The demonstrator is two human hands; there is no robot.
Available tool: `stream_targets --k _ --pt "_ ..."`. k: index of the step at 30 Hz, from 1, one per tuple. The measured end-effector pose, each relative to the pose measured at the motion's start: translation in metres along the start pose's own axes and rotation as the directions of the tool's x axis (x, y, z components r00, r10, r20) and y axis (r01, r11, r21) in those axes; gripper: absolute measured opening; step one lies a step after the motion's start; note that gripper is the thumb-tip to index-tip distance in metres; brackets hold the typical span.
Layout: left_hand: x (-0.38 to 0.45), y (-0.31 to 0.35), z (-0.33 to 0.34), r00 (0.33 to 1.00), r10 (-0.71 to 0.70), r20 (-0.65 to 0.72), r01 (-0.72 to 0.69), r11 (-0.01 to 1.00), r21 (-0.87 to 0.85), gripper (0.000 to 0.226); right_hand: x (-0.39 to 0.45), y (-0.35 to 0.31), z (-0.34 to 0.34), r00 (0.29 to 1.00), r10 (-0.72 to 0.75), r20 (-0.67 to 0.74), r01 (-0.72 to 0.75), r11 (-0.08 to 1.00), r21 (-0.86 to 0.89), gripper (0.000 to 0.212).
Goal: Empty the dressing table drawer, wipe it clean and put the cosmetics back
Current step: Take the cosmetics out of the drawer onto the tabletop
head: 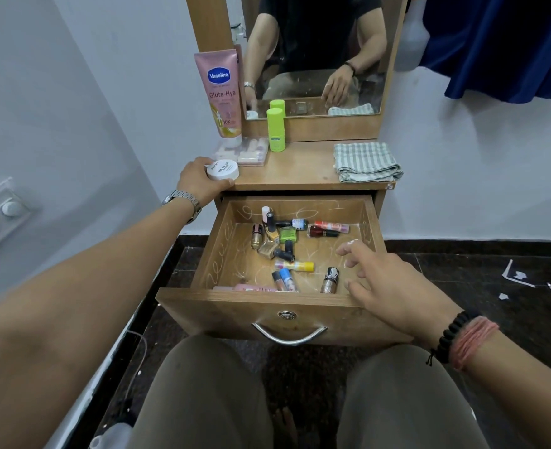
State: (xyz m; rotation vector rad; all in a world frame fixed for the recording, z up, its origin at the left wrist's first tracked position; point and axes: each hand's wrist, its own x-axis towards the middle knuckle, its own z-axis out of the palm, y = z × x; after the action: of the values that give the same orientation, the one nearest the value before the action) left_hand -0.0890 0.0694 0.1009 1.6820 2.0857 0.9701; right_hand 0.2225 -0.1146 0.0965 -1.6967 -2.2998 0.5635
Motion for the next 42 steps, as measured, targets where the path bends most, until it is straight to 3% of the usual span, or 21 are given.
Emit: stream_targets --k 6,15,19,21,24,26,28,29,34,42 --pt "0.001 0.004 0.001 0.996 -0.085 -0.032 0.082 0.993 -0.083 0.072 0.0 0.0 0.0 1.0 -0.008 0.002 0.008 1.0 -0.007 0.044" --pt "-0.002 0.002 -0.001 0.996 -0.094 -0.013 0.091 0.988 -0.126 0.085 0.001 0.001 0.002 1.0 -0.022 0.0 0.022 1.0 -0.009 0.044" --pt "-0.015 0.003 -0.003 0.958 0.115 -0.264 -0.14 0.987 -0.077 0.059 0.002 0.001 0.001 1.0 -0.014 -0.006 0.014 1.0 -0.018 0.042" --pt "-0.027 0.01 0.0 0.928 0.252 -0.273 -0.276 0.959 -0.054 0.044 0.002 0.003 0.0 1.0 -0.004 -0.018 0.004 1.0 -0.024 0.041" --pt "-0.047 0.02 0.009 0.856 0.507 -0.105 -0.509 0.861 0.002 0.029 0.002 0.007 -0.002 0.999 0.014 -0.029 -0.015 1.0 -0.025 0.04" --pt "-0.06 0.024 0.019 0.735 0.669 0.108 -0.677 0.73 0.086 0.025 0.001 0.008 -0.002 0.999 0.017 -0.027 -0.018 0.999 -0.033 0.039" --pt "-0.066 0.023 0.03 0.63 0.723 0.282 -0.776 0.596 0.206 0.025 0.001 0.009 -0.002 1.0 0.016 -0.025 -0.017 0.999 -0.043 0.038" --pt "-0.066 0.022 0.034 0.634 0.703 0.322 -0.773 0.588 0.238 0.025 0.001 0.009 -0.001 1.0 0.016 -0.022 -0.017 0.999 -0.049 0.038" --pt "-0.059 0.017 0.043 0.786 0.511 0.349 -0.607 0.745 0.277 0.028 0.002 0.008 -0.001 1.0 0.007 -0.024 -0.008 0.998 -0.059 0.039" --pt "-0.055 0.017 0.054 0.823 0.433 0.368 -0.55 0.771 0.323 0.023 0.003 0.012 -0.003 1.0 0.004 -0.024 -0.005 0.998 -0.058 0.038"
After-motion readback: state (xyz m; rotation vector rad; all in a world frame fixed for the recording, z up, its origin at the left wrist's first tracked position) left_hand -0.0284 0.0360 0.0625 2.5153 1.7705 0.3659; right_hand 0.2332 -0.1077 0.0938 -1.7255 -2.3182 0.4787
